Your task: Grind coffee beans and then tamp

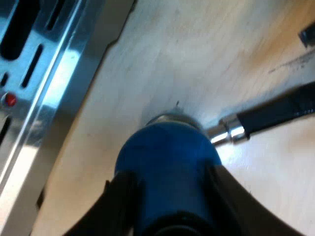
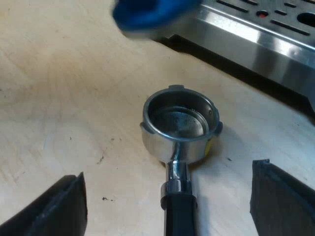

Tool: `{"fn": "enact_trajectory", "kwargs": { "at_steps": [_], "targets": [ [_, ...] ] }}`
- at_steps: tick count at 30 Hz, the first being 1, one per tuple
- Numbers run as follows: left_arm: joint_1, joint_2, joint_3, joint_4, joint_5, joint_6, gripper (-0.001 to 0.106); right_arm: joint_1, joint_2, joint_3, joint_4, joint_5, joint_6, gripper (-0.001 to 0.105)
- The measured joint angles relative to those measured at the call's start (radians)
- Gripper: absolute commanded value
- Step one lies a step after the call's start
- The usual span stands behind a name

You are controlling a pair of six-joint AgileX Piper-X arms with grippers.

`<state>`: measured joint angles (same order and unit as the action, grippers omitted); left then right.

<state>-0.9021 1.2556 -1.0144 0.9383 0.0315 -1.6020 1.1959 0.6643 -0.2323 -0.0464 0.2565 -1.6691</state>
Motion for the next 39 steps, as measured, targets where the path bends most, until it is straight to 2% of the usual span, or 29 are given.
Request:
{"fn": "enact_trajectory", "kwargs": {
  "at_steps": [3, 12, 18, 22, 27, 34, 39],
  "targets": [
    [0.034, -0.04, 0.0, 0.004, 0.0, 0.0, 0.0, 0.0, 0.0, 0.0, -0.016, 0.0, 0.0, 0.07],
    [0.272, -0.072, 0.01, 0.08, 0.003, 0.01, 0.0, 0.0, 0.0, 0.0, -0.04, 0.0, 0.0, 0.07],
    [0.447, -0.095, 0.098, 0.089, 0.029, 0.029, 0.0, 0.0, 0.0, 0.0, -0.04, 0.0, 0.0, 0.07],
    [0.534, -0.095, 0.18, 0.04, 0.052, 0.029, 0.0, 0.0, 0.0, 0.0, -0.04, 0.0, 0.0, 0.07],
    [0.575, -0.095, 0.267, 0.0, 0.055, 0.029, 0.0, 0.0, 0.0, 0.0, -0.04, 0.0, 0.0, 0.07],
    [0.576, -0.097, 0.395, -0.178, 0.057, 0.017, 0.0, 0.0, 0.0, 0.0, -0.04, 0.0, 0.0, 0.07],
    [0.576, -0.097, 0.437, -0.214, 0.057, 0.013, 0.0, 0.0, 0.0, 0.0, -0.04, 0.0, 0.0, 0.07]
  ]
}}
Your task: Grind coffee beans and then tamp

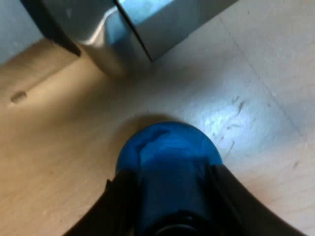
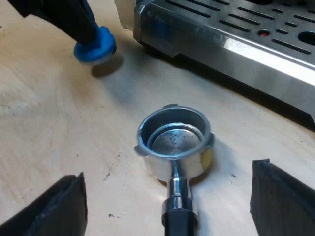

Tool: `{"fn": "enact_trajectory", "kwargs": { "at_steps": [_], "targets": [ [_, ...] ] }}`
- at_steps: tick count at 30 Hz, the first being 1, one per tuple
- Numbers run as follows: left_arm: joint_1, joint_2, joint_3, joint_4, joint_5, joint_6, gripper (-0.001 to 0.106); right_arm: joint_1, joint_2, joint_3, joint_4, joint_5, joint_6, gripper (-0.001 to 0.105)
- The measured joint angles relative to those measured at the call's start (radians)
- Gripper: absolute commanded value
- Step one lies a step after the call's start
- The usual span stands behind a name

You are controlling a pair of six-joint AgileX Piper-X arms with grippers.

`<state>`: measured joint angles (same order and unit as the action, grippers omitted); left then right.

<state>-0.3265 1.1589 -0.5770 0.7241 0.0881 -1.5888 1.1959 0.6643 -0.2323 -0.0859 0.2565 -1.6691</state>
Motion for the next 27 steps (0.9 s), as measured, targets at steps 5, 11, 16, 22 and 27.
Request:
{"fn": "enact_trajectory", "kwargs": {
  "at_steps": [5, 11, 16, 22, 27],
  "targets": [
    [0.0, 0.004, 0.004, -0.01, 0.0, -0.014, 0.0, 0.0, 0.0, 0.0, 0.0, 0.0, 0.0, 0.07],
    [0.0, 0.074, 0.004, -0.015, 0.0, -0.016, 0.012, 0.0, 0.0, 0.0, 0.0, 0.0, 0.0, 0.07],
    [0.0, 0.085, 0.001, -0.021, 0.018, -0.052, 0.076, 0.0, 0.0, 0.0, 0.0, 0.0, 0.008, 0.07],
    [0.0, 0.085, 0.001, 0.011, 0.085, -0.057, 0.105, 0.0, 0.0, 0.0, 0.0, 0.0, 0.01, 0.07],
    [0.0, 0.077, -0.026, 0.049, 0.102, -0.057, 0.105, 0.0, 0.0, 0.0, 0.0, 0.0, 0.01, 0.07]
  ]
}}
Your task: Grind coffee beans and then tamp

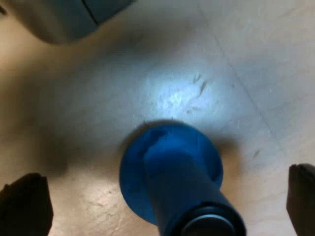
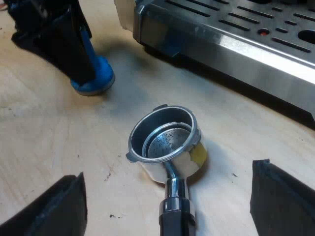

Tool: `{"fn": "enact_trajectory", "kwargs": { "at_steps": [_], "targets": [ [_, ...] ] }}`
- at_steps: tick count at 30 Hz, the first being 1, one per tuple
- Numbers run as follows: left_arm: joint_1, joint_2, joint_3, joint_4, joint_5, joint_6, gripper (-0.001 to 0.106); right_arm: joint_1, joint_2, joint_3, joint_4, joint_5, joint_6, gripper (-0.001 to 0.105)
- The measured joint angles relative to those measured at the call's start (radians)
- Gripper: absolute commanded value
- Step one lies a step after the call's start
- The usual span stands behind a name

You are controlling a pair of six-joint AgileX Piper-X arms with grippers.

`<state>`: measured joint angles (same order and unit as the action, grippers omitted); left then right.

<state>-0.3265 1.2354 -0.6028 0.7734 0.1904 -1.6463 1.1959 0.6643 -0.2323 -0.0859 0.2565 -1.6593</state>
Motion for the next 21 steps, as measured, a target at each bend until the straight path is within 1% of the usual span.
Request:
{"fn": "enact_trajectory", "kwargs": {
  "at_steps": [5, 9, 12, 15, 17, 18, 19, 20, 21],
  "targets": [
    [0.0, -0.072, -0.038, 0.029, -0.004, 0.0, 0.105, 0.0, 0.0, 0.0, 0.0, 0.0, 0.0, 0.07],
    [0.0, -0.205, -0.073, 0.062, -0.004, 0.0, 0.105, 0.0, 0.0, 0.0, -0.002, 0.0, 0.0, 0.07],
    [0.0, -0.308, -0.082, 0.089, -0.013, -0.009, 0.105, 0.0, 0.0, -0.013, 0.014, -0.042, 0.0, 0.07],
    [0.0, -0.408, -0.083, 0.109, -0.017, -0.024, 0.105, 0.0, 0.0, -0.05, 0.058, -0.066, 0.0, 0.07],
    [0.0, -0.439, -0.083, 0.117, -0.019, -0.028, 0.105, 0.0, 0.0, -0.094, 0.12, -0.072, 0.0, 0.07],
    [0.0, -0.498, -0.083, 0.127, -0.019, -0.04, 0.105, 0.0, 0.0, -0.117, 0.161, -0.075, 0.0, 0.07],
    [0.0, -0.525, -0.083, 0.137, -0.019, -0.046, 0.105, 0.0, 0.0, -0.149, 0.21, -0.076, 0.0, 0.07],
    [0.0, -0.543, -0.083, 0.14, -0.022, -0.046, 0.105, 0.0, 0.0, -0.159, 0.226, -0.076, 0.0, 0.07],
    [0.0, -0.566, -0.083, 0.141, -0.024, -0.046, 0.105, 0.0, 0.0, -0.201, 0.271, -0.076, 0.0, 0.07]
  ]
}}
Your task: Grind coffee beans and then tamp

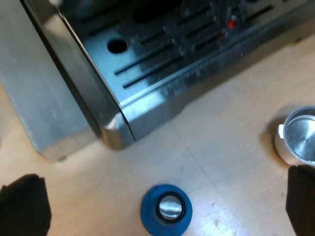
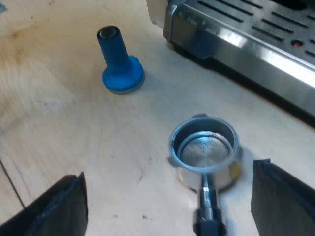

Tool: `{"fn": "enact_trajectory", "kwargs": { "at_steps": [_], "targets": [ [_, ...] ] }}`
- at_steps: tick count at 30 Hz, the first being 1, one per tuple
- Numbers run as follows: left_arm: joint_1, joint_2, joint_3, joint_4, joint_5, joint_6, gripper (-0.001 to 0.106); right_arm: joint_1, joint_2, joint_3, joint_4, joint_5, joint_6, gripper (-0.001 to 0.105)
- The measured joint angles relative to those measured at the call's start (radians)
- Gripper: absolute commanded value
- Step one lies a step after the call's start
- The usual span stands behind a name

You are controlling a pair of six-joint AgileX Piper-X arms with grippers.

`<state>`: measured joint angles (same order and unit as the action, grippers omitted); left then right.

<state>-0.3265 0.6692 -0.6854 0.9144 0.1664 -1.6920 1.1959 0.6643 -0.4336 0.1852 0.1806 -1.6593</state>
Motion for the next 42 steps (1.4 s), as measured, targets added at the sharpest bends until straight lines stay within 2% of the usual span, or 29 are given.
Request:
{"fn": "enact_trajectory", "kwargs": {
  "at_steps": [3, 4, 8, 9, 10, 11, 13, 16, 18, 20, 23, 25, 28, 30, 34, 36, 42],
  "targets": [
    [0.0, -0.083, -0.016, 0.004, -0.01, 0.0, 0.105, 0.0, 0.0, -0.081, 0.092, 0.0, 0.0, 0.07],
    [0.0, -0.098, -0.027, 0.004, -0.011, 0.0, 0.105, 0.0, 0.0, -0.13, 0.129, 0.0, 0.0, 0.07],
    [0.0, -0.127, -0.092, 0.007, -0.011, -0.002, 0.105, 0.0, 0.0, -0.216, 0.207, 0.029, 0.0, 0.07],
    [0.0, -0.127, -0.101, 0.007, -0.011, -0.003, 0.105, 0.0, 0.003, -0.266, 0.235, 0.078, 0.0, 0.07],
    [0.0, -0.127, -0.146, 0.003, -0.011, -0.003, 0.105, 0.0, 0.003, -0.295, 0.248, 0.11, 0.0, 0.07],
    [0.0, -0.127, -0.154, 0.003, -0.011, -0.003, 0.105, 0.0, 0.003, -0.313, 0.259, 0.134, -0.002, 0.07],
    [0.0, -0.127, -0.202, 0.005, -0.011, -0.005, 0.105, 0.0, 0.003, -0.38, 0.3, 0.248, -0.002, 0.07],
    [0.009, -0.127, -0.243, 0.006, -0.011, -0.005, 0.105, 0.0, 0.003, -0.447, 0.378, 0.337, -0.002, 0.07],
    [0.03, -0.127, -0.275, 0.003, -0.011, -0.008, 0.105, -0.012, 0.003, -0.483, 0.434, 0.342, -0.002, 0.07],
    [0.051, -0.127, -0.287, 0.003, -0.011, -0.008, 0.105, -0.042, 0.003, -0.525, 0.51, 0.329, 0.008, 0.07],
    [0.135, -0.117, -0.31, 0.008, 0.008, -0.008, 0.105, -0.133, 0.003, -0.586, 0.622, 0.287, 0.056, 0.07],
    [0.239, -0.101, -0.331, 0.019, 0.027, -0.01, 0.105, -0.238, 0.003, -0.623, 0.688, 0.22, 0.067, 0.07],
    [0.294, -0.089, -0.338, 0.027, 0.027, -0.031, 0.105, -0.371, 0.003, -0.642, 0.76, 0.126, 0.067, 0.07],
    [0.305, -0.089, -0.338, 0.034, 0.027, -0.045, 0.105, -0.401, 0.003, -0.644, 0.774, 0.101, 0.07, 0.07],
    [0.305, -0.089, -0.357, 0.102, 0.027, -0.05, 0.105, -0.663, 0.006, -0.644, 0.894, -0.023, 0.07, 0.07],
    [0.305, -0.096, -0.361, 0.116, 0.027, -0.05, 0.105, -0.753, 0.006, -0.644, 0.914, -0.045, 0.07, 0.07],
    [0.305, -0.168, -0.361, 0.132, 0.027, -0.05, 0.105, -0.985, 0.006, -0.644, 0.941, -0.133, 0.002, 0.07]
  ]
}}
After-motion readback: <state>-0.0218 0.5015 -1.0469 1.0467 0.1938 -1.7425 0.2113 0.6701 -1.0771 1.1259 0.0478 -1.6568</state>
